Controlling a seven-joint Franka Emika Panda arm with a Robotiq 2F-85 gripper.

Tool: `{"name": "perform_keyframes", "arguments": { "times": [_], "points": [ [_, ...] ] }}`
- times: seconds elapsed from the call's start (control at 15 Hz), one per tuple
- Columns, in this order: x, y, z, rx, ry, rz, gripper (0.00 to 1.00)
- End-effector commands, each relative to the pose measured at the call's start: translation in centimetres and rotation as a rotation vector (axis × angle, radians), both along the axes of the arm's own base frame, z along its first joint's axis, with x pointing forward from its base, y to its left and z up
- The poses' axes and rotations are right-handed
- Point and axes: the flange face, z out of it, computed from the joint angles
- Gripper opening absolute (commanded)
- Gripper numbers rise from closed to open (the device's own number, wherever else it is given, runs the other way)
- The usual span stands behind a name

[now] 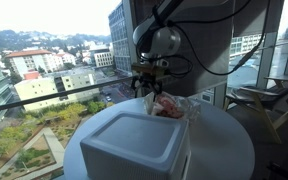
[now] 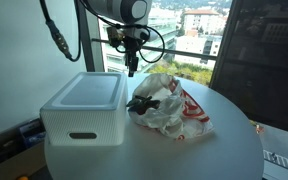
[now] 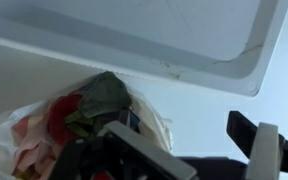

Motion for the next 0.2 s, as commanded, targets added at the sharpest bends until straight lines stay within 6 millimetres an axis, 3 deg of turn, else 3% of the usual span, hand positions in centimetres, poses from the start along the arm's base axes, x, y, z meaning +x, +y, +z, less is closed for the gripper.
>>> {"name": "perform_keyframes", "arguments": {
  "times": [0.0,0.13],
  "points": [
    [-3.6,2.0,1.1,-0.107,0.057,0.040,1.00],
    [-4.9,2.9,0.9,-0.155,0.080,0.072,1.00]
  ]
}}
